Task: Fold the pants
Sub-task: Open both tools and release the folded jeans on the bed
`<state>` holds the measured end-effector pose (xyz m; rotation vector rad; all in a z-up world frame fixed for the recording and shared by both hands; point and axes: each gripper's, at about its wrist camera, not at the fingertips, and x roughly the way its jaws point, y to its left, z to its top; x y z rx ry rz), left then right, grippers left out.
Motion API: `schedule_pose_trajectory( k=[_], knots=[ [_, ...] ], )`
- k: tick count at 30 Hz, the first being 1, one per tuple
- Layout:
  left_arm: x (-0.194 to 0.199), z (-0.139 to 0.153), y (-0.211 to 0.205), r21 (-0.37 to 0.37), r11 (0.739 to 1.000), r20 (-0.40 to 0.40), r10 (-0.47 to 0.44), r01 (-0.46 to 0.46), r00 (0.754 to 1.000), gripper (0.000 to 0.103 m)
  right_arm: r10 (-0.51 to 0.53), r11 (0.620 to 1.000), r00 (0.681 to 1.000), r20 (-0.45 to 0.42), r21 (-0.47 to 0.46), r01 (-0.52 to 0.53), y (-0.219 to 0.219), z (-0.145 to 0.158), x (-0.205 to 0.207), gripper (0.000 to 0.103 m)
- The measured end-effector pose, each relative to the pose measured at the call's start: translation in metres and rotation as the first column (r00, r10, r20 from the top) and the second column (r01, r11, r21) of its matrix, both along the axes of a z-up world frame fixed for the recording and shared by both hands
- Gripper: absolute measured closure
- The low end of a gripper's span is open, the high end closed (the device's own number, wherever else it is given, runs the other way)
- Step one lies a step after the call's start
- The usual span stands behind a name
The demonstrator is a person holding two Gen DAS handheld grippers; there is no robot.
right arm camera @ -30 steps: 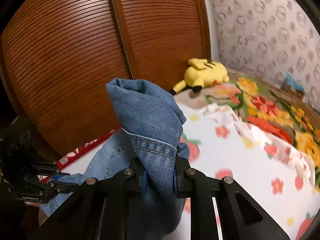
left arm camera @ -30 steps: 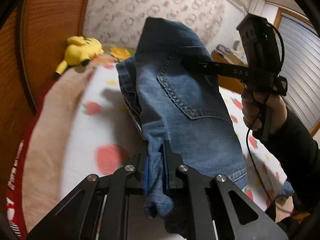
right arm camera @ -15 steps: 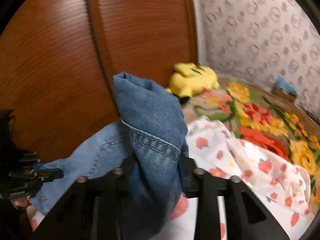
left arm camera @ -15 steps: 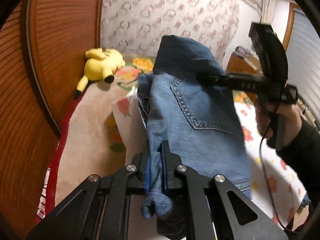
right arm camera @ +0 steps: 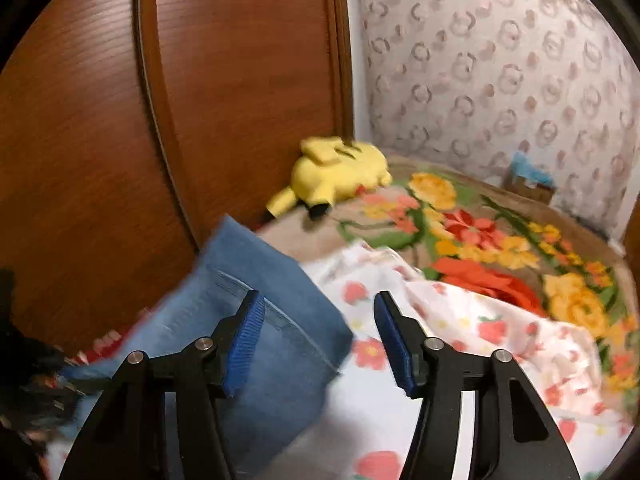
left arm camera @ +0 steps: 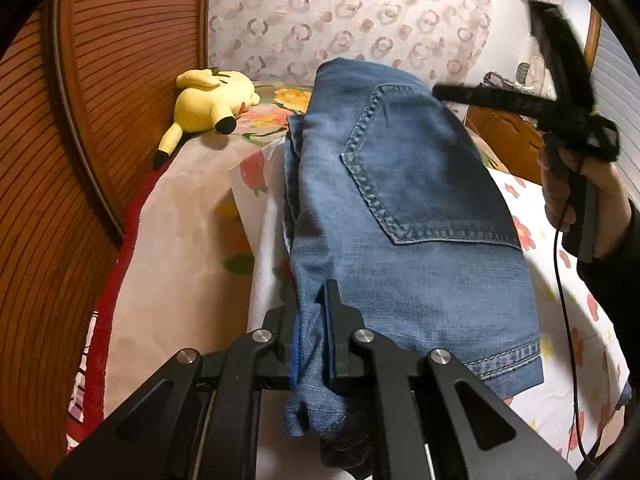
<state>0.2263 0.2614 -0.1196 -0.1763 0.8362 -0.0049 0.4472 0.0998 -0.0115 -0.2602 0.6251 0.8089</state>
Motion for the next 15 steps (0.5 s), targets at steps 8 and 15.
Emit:
schedule_pose_trajectory(
  k=[8,15],
  knots=[
    [-0.007,0.01,-0.005,0.008,1.0,0.009,0.02,-0.02,1.0,0.089,-0.008,0.999,0.993,-0.121,-0.054,0.001,0.009,-0.04,0.005,0.049],
    [-0.026,0.046,-0.018,0.07,0.997,0.11,0.023,-0.031,0.994,0.058,0.012,1.0,0.997,-0.079,0.019,-0.011,-0.025,-0.011,-0.028,0.049]
  ],
)
